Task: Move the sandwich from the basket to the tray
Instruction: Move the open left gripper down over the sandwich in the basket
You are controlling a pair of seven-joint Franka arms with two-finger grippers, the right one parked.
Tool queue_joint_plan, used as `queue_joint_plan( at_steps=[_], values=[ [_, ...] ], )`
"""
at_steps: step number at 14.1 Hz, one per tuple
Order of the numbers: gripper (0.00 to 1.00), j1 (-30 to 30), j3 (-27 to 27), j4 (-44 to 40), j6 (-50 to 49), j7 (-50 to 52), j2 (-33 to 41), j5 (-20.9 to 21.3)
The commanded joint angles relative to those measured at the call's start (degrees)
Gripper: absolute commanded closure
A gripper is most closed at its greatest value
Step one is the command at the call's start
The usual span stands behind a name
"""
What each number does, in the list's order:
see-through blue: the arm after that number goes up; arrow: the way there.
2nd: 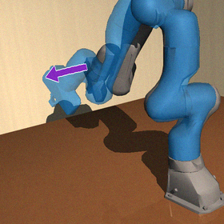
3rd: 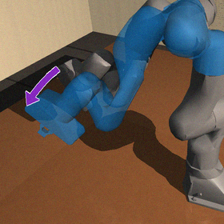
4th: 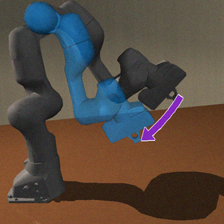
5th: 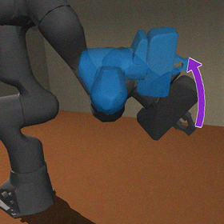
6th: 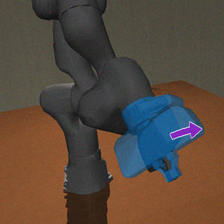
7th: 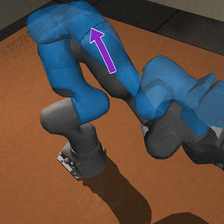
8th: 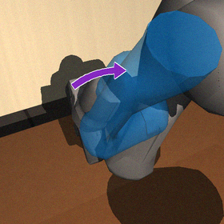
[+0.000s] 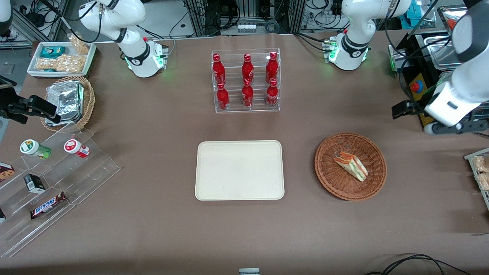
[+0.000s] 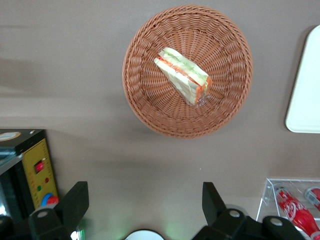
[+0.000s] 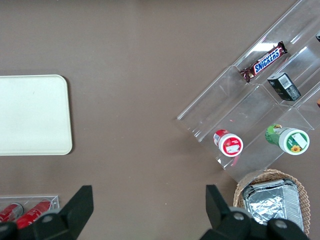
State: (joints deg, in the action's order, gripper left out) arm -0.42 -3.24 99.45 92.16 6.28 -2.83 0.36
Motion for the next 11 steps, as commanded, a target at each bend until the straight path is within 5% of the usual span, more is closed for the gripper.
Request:
queue_joint_plan(
  at_steps=[1,6,11],
  values=[
    [0.0,-0.3,0.0,3.4,7.2,1.5,-4.3,0.2],
    [0.0,-2.0,-0.1,12.9,25.1,14.2,-7.5,0.4],
    [0.0,-4.7,0.0,13.8,32.0,44.5,-11.7,0.8]
  ],
)
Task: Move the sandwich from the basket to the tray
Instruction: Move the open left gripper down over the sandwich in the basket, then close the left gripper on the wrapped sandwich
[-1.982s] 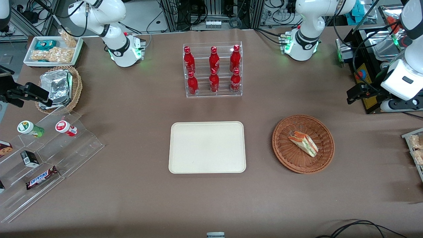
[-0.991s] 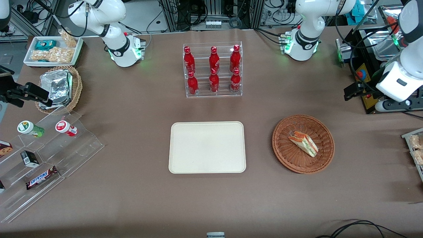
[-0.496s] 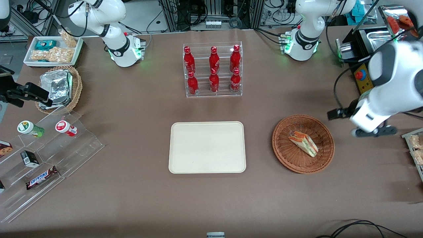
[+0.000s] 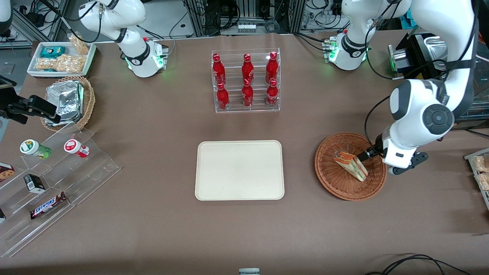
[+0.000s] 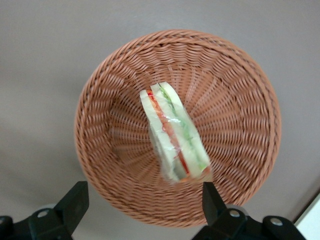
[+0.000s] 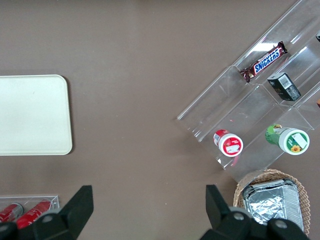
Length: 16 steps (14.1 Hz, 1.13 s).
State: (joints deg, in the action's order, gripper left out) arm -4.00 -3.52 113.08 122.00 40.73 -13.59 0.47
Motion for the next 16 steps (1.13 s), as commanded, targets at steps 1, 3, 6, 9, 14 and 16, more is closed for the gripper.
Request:
queue_joint_plan(
  at_steps=[1,3,6,9,14,16],
  values=[
    [0.0,-1.5,0.3,0.1,3.7,16.9,-2.0,0.8],
    [0.0,-2.3,0.3,0.1,6.0,25.8,-3.9,2.6],
    [0.0,-2.6,0.2,0.0,8.7,33.1,-7.2,3.3],
    [0.25,-2.9,0.2,0.1,9.7,36.1,-9.7,3.3],
    [0.96,-3.5,0.1,-0.1,6.6,35.4,-8.0,3.3],
    [0.96,-3.6,-0.1,-5.6,-3.1,32.5,-6.9,2.8]
  ],
)
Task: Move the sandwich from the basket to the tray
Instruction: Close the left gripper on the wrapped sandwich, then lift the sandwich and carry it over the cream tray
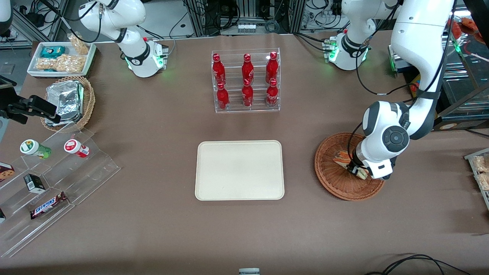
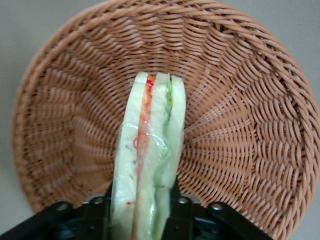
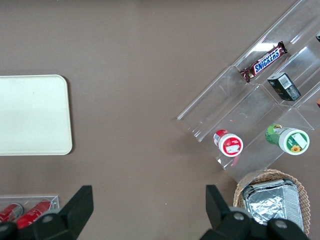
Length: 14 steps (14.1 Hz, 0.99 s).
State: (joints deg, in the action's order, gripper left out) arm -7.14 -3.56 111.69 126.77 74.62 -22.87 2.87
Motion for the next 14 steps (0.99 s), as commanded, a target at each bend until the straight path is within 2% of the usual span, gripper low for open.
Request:
queue_joint_plan(
  at_steps=[1,4,6,10,11,12,14],
  values=[
    [0.96,-1.0,-0.7,-7.7,-11.9,-2.0,2.0,-0.1],
    [0.96,-2.7,-1.4,-13.1,-15.5,-2.8,0.9,-0.1],
    [0.96,-4.1,-4.9,-15.0,-14.8,-3.1,-1.2,-0.2],
    [0.9,-5.7,-12.8,-28.6,-13.0,-9.2,-11.0,0.6],
    [0.87,-7.8,-12.8,-32.0,-13.0,-9.8,-13.5,2.2],
    [0.85,-10.6,-12.9,-34.5,-12.9,-11.4,-15.7,5.7],
    [0.89,-14.3,-12.9,-36.6,-11.3,-12.7,-18.2,8.0]
  ],
)
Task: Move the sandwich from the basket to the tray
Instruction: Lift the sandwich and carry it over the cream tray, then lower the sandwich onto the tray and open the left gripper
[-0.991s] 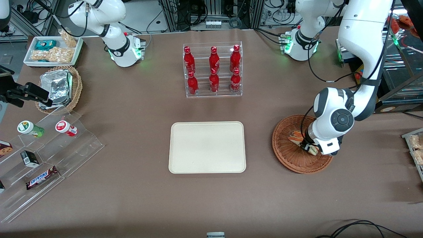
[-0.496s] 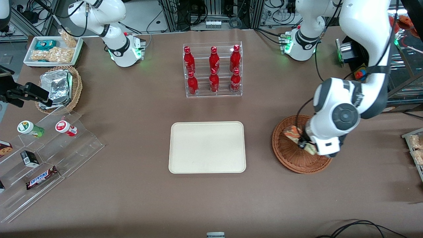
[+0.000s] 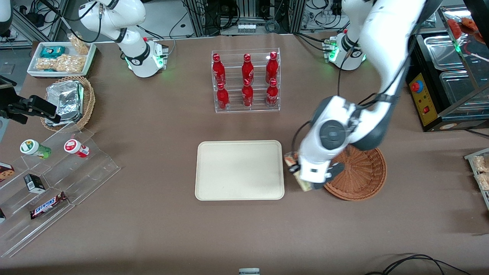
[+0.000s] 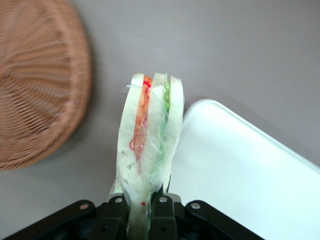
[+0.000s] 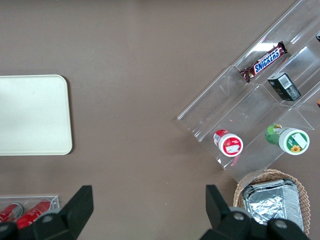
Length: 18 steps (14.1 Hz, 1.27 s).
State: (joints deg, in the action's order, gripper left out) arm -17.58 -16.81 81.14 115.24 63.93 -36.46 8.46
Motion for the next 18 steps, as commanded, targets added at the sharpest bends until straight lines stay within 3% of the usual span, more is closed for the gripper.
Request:
queue_joint_plan(
  at_steps=[1,9,18],
  values=[
    [0.9,-4.7,0.2,-7.5,2.0,-2.4,-6.0,2.4],
    [0.94,-15.4,-0.2,-15.1,9.2,-9.6,-15.3,2.8],
    [0.92,-15.7,-0.1,-16.0,11.0,-14.6,-18.6,2.8]
  ],
)
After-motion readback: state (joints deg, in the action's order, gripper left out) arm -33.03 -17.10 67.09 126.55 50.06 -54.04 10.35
